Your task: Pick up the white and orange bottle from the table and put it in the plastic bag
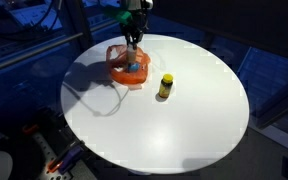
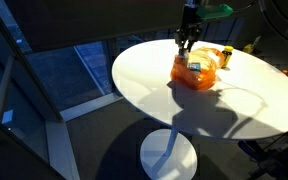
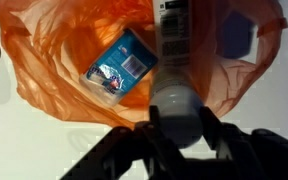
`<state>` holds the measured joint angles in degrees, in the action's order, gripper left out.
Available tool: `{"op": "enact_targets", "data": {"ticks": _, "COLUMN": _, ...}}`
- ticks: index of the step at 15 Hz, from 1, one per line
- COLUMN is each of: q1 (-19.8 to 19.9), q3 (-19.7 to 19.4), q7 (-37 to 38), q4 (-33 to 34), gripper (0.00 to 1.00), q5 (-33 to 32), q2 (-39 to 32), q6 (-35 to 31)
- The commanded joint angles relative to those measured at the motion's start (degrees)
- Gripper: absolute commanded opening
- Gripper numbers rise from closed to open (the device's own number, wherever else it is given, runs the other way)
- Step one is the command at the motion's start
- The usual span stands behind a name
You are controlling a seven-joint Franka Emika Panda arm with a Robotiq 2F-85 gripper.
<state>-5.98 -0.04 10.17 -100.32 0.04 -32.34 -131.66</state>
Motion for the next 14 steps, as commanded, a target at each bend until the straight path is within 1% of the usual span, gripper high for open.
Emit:
{"op": "enact_targets", "data": {"ticks": 1, "q1": -0.5, "q3": -1.6, "q7": 2.4, "q4": 2.4, "gripper": 0.19, "q5": -1.7, "q2": -1.8, "q6": -0.2}}
{"op": "enact_targets", "data": {"ticks": 10, "q1": -0.4, "q3": -4.2, "q7": 4.5, "q4": 1.8, "gripper": 0.19, "q5": -4.1, "q2": -1.3, "q6": -0.5}}
{"op": "enact_targets", "data": {"ticks": 14, "q1": -0.2, "q3": -4.9, "q7": 4.5, "q4": 0.4, "gripper": 0.19, "q5": -5.1, "q2": -0.4, "q6": -0.7}}
